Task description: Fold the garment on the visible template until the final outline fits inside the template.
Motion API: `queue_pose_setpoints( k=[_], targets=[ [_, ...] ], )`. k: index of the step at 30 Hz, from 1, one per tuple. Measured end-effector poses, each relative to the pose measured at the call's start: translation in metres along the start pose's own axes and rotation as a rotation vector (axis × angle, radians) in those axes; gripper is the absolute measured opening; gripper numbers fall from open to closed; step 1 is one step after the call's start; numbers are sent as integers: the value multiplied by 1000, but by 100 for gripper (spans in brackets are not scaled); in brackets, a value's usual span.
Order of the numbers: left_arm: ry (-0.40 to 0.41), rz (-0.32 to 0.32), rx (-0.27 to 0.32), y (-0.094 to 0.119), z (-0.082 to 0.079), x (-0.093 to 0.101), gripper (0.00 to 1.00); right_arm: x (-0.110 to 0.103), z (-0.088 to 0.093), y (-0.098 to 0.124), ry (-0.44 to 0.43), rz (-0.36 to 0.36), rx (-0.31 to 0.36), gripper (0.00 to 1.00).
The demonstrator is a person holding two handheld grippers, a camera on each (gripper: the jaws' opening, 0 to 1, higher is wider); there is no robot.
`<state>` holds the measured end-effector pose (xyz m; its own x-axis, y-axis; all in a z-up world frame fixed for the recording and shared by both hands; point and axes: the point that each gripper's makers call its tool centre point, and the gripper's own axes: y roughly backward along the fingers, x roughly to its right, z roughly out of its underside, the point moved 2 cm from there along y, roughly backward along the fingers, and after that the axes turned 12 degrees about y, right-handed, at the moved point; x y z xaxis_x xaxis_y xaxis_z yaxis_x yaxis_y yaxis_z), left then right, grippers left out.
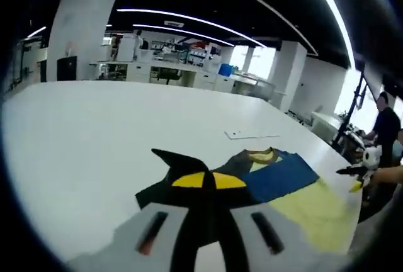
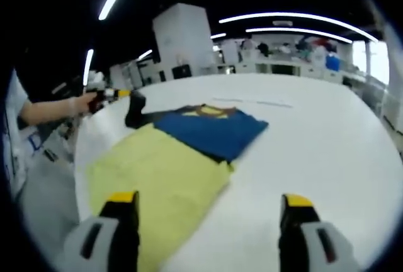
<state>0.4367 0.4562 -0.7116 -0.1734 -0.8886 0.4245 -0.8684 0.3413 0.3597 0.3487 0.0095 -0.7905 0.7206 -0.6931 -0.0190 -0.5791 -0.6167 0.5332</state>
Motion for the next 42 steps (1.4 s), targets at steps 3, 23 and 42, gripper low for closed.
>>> queue_pose_setpoints(
  k=[3,23,42],
  targets=[
    [-9,35,-16,-16,3,18,0,-1,2,2,-11,3,7,93],
    [50,210,-49,-104,25,119,0,-12,-12,1,-41,-14,57,93],
    [-21,365,-145,-161,70,224,0,-17,-5,8,-90,-7,87,91]
  ],
)
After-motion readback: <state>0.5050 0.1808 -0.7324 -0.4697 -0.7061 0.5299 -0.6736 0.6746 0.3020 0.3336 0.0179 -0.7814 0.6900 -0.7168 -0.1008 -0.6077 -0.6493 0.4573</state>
